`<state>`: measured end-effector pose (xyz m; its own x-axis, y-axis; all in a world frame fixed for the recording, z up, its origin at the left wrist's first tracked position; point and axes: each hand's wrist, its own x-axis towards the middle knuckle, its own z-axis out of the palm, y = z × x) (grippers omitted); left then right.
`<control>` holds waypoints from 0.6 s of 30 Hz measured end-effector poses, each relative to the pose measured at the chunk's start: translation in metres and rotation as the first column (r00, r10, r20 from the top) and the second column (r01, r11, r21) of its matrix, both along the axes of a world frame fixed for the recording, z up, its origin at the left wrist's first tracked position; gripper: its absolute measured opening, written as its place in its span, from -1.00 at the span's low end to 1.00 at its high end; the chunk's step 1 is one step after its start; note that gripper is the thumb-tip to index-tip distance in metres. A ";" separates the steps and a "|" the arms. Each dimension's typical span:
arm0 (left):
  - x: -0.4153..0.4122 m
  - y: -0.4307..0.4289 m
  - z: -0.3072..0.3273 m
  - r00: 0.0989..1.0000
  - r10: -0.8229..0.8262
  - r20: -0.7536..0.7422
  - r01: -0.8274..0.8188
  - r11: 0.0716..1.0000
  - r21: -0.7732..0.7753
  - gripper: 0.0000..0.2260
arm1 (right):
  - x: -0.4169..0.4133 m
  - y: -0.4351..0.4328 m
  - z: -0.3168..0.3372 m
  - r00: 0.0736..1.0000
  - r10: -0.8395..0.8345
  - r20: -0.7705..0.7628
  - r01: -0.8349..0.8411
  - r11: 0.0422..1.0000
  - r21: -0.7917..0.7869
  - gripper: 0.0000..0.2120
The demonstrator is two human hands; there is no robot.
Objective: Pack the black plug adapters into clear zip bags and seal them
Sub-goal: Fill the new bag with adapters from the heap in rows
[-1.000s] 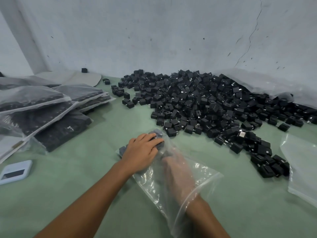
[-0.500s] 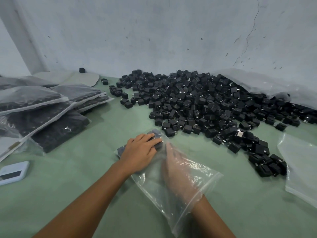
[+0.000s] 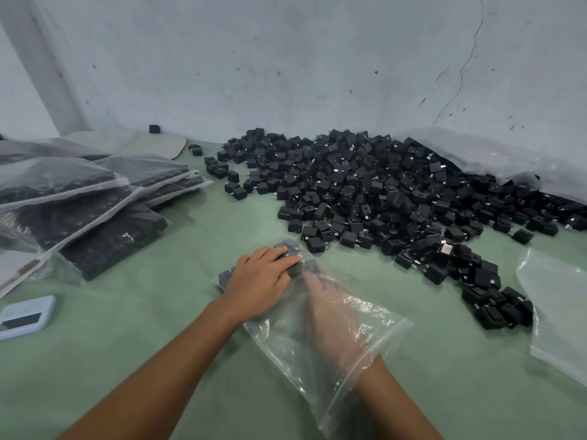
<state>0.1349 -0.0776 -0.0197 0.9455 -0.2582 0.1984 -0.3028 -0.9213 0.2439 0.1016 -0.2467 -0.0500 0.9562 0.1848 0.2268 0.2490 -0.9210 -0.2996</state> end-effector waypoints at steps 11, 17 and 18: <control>-0.001 0.000 0.000 1.000 0.006 0.010 -0.006 1.000 -0.001 -0.63 | -0.008 0.006 -0.001 0.996 0.053 -0.073 -0.037 0.978 0.205 -0.54; 0.000 0.000 -0.001 1.000 -0.004 0.007 0.004 1.000 0.002 -0.61 | -0.010 0.007 0.003 0.993 0.074 -0.094 -0.080 0.995 -0.064 -0.26; 0.000 0.001 -0.001 1.000 -0.006 0.013 0.006 1.000 0.001 -0.61 | -0.010 0.005 0.003 0.990 0.075 -0.116 -0.084 0.994 -0.074 -0.30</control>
